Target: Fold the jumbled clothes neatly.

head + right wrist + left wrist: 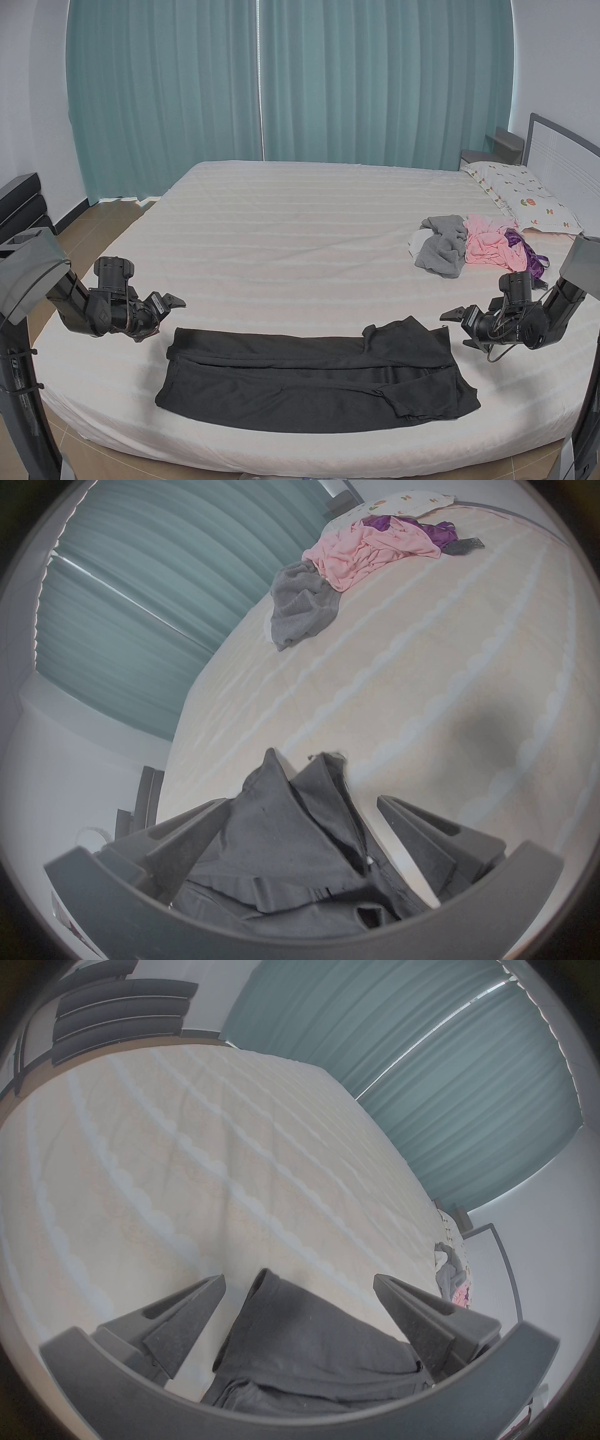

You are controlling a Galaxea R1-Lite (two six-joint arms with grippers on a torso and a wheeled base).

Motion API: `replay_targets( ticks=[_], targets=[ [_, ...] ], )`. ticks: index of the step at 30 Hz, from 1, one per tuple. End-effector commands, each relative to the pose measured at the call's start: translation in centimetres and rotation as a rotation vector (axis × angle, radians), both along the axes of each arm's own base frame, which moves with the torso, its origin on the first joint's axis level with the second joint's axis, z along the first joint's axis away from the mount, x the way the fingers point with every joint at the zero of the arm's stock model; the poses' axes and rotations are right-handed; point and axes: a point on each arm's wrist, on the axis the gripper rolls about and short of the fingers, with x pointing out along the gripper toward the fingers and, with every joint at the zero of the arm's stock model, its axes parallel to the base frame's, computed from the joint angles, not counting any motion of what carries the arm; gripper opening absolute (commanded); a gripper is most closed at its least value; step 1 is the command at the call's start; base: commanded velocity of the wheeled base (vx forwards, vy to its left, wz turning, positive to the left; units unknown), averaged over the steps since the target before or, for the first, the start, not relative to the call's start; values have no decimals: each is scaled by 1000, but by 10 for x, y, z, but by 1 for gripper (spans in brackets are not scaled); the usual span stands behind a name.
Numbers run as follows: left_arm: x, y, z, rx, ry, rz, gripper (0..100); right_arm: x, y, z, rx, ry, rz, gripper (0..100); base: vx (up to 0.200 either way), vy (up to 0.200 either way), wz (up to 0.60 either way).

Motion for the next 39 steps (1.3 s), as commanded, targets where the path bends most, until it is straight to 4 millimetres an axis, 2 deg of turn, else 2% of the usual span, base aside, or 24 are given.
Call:
replay_targets(
  ticks=[1,9,17,18,21,26,32,37,39],
  targets=[
    [24,-5,-31,-17,37,31,100,15,2,-9,45,10,-38,100,0,0,0],
    [28,-7,-35,-23,37,31,100,19,-3,-19,83,43,-89,100,0,0,0],
    [29,-16,-48,19,31,29,100,17,-2,-21,78,54,-86,100,0,0,0],
    [30,-17,-50,33,28,34,0,16,-1,-21,77,54,-86,100,0,0,0],
    [31,-17,-56,79,33,52,0,16,-1,-22,77,57,-86,100,0,0,0],
    [31,-16,-54,88,30,74,0,17,-2,-21,78,53,-90,100,0,0,0],
    [30,-6,-36,8,10,192,0,18,-2,-21,77,55,-89,100,0,0,0],
    [32,-4,-37,9,6,198,0,21,-1,-22,67,50,-94,100,0,0,0],
    [32,-4,-37,5,4,197,0,29,-1,-25,48,49,-113,100,0,0,0]
  ],
)
